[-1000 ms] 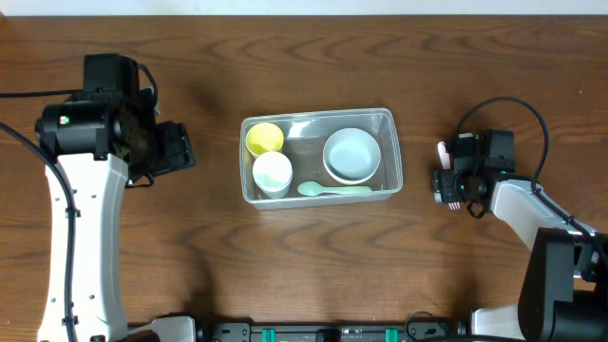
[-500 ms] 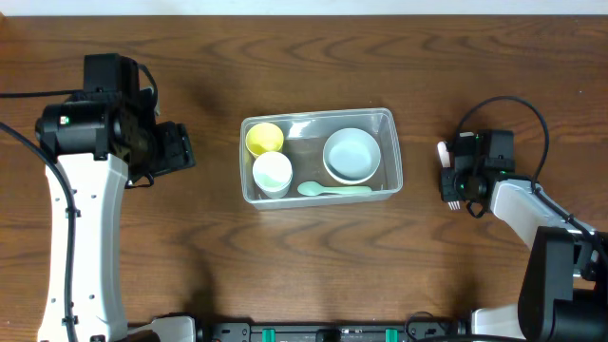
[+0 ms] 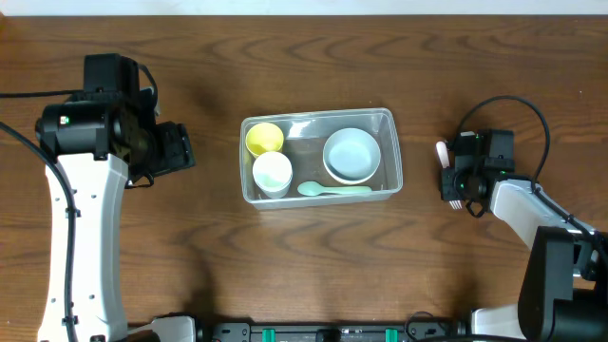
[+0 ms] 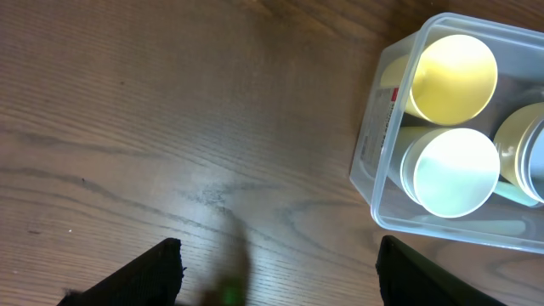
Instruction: Pack container
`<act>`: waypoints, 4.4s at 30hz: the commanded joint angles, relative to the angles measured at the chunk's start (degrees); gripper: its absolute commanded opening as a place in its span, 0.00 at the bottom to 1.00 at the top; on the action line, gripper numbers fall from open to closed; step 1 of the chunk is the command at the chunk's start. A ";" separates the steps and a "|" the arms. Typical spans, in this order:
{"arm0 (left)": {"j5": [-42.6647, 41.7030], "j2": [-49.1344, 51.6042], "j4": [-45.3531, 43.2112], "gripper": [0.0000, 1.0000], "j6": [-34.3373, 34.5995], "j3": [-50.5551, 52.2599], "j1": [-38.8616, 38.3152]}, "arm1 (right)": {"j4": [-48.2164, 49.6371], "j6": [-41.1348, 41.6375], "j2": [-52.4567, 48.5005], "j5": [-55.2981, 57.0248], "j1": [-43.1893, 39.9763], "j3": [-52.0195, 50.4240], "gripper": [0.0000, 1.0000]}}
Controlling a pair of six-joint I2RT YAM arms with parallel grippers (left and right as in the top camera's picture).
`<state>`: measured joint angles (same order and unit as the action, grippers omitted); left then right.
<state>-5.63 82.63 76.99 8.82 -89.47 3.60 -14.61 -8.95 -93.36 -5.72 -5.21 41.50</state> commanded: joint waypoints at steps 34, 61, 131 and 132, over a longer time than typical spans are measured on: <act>0.24 0.22 0.39 0.74 0.09 0.33 0.24 | -34.05 -44.68 2.69 -17.66 31.91 25.99 0.01; 0.22 0.22 -1.36 0.74 -1.27 0.33 -0.52 | -16.61 -11.34 5.20 -5.90 28.00 26.03 0.58; 2.38 -51.39 -23.96 0.98 -8.81 41.35 -11.82 | -22.97 21.14 63.78 20.94 13.75 -6.38 0.99; 2.38 -51.39 -23.96 0.98 -8.79 41.35 -11.82 | -23.41 20.48 63.78 20.94 13.75 -6.38 0.99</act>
<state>-4.05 31.38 52.90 -0.01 -48.23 -8.05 -37.58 12.56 -29.82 13.89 8.03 35.27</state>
